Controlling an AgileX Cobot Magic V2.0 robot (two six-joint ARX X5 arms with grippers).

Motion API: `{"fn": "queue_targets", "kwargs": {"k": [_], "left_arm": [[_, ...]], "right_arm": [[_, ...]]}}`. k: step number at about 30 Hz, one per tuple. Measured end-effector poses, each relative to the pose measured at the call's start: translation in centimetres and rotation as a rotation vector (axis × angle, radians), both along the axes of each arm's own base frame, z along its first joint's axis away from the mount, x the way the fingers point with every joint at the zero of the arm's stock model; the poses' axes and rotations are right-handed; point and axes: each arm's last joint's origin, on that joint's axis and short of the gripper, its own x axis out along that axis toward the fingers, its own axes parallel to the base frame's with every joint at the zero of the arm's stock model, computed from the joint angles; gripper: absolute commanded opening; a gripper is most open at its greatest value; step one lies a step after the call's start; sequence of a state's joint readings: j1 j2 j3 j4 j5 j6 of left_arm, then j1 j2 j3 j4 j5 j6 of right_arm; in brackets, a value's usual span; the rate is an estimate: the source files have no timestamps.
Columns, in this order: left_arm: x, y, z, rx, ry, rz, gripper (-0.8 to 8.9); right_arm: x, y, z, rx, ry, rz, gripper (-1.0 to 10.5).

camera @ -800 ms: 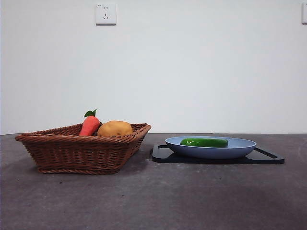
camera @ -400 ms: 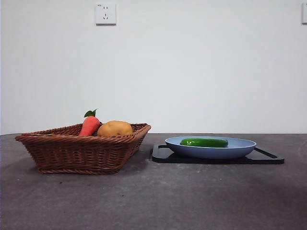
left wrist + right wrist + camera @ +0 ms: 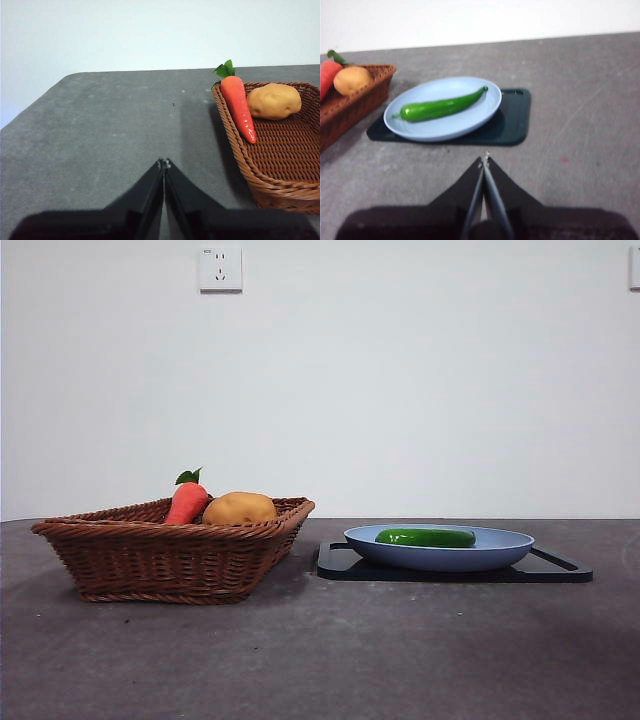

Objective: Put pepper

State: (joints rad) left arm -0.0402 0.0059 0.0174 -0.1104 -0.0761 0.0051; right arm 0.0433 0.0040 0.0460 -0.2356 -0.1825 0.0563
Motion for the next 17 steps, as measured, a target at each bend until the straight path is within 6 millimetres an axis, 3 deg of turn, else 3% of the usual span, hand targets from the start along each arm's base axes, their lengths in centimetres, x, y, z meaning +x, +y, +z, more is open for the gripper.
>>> {"fn": "queue_targets", "kwargs": {"k": [17], "left_arm": [[0.00,0.00,0.00,0.000,0.000,0.000,0.08]], "right_arm": [[-0.04,0.00,-0.18,0.010,0.023,-0.003,0.1]]}}
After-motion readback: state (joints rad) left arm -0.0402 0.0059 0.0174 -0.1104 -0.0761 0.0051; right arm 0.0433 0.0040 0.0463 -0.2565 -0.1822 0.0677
